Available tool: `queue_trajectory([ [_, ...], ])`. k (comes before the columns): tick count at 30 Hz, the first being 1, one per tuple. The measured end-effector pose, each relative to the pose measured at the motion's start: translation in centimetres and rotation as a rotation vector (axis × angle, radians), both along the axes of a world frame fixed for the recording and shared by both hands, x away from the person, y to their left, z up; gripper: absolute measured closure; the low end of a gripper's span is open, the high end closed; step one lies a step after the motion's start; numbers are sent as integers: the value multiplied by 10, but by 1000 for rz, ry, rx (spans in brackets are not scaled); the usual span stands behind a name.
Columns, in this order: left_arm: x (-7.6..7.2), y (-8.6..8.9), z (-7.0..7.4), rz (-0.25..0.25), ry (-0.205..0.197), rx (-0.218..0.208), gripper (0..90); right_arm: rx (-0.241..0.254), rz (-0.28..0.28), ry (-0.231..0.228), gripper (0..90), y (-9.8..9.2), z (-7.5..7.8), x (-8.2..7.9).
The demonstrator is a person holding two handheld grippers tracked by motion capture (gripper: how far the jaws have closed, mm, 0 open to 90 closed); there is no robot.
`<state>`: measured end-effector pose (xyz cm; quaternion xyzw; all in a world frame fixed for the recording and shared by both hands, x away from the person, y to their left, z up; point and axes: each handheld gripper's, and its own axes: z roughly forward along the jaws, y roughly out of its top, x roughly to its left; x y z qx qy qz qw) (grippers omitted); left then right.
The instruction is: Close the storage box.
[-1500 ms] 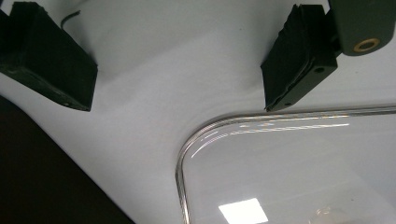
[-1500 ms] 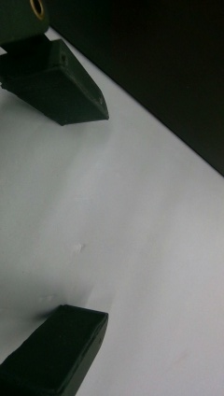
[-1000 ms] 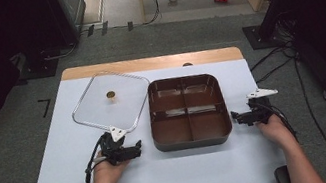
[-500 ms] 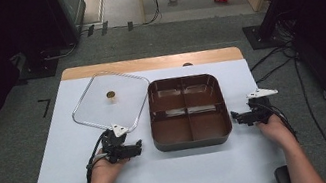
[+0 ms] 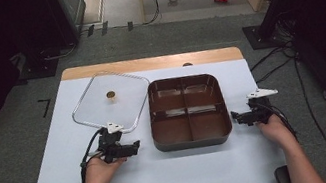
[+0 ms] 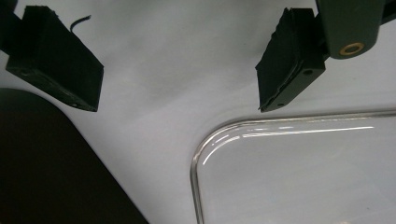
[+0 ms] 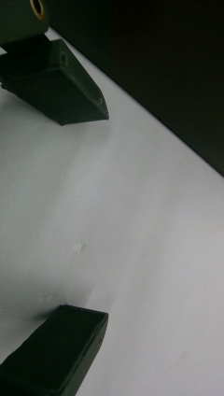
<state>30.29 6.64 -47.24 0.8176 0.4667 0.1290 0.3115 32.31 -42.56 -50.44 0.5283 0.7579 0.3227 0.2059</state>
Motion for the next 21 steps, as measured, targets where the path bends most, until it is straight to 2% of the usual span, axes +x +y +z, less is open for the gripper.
queue_trajectory([
  [3, 3, 0, 3, -10, -11, 4, 148, 0, 0, 0, 42, 0, 0, 0],
  [9, 13, 2, 7, -25, -43, -27, 157, -2, 0, 0, 42, 0, 0, 0],
  [10, 15, 3, 7, -26, -50, -21, 175, -2, 0, -1, 42, 0, 0, 0],
  [11, 16, 4, 6, -15, -38, -25, 219, -3, 0, -1, 42, 0, 0, 0],
  [13, 19, 7, 7, -11, -19, -58, 229, -4, 1, -1, 42, 0, 0, 0],
  [16, 22, 7, 9, -14, -31, -43, 233, -2, 0, 0, 42, 0, 0, 0],
  [21, 31, 10, 14, -22, -41, -83, 223, -2, 0, -1, 42, 0, 0, 0],
])
